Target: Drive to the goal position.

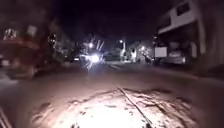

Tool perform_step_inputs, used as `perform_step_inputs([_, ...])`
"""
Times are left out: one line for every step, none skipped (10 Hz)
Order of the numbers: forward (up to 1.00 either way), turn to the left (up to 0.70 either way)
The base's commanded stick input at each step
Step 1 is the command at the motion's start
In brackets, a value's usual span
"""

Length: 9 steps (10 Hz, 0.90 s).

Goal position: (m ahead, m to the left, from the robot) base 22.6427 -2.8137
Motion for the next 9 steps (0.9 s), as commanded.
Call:
perform_step_inputs([0.85,0.16])
perform_step_inputs([0.85,0.33])
perform_step_inputs([0.85,0.34])
perform_step_inputs([0.85,0.15])
perform_step_inputs([0.85,0.00])
perform_step_inputs([0.85,0.00])
perform_step_inputs([0.85,0.00])
perform_step_inputs([0.85,0.00])
perform_step_inputs([0.85,0.00])
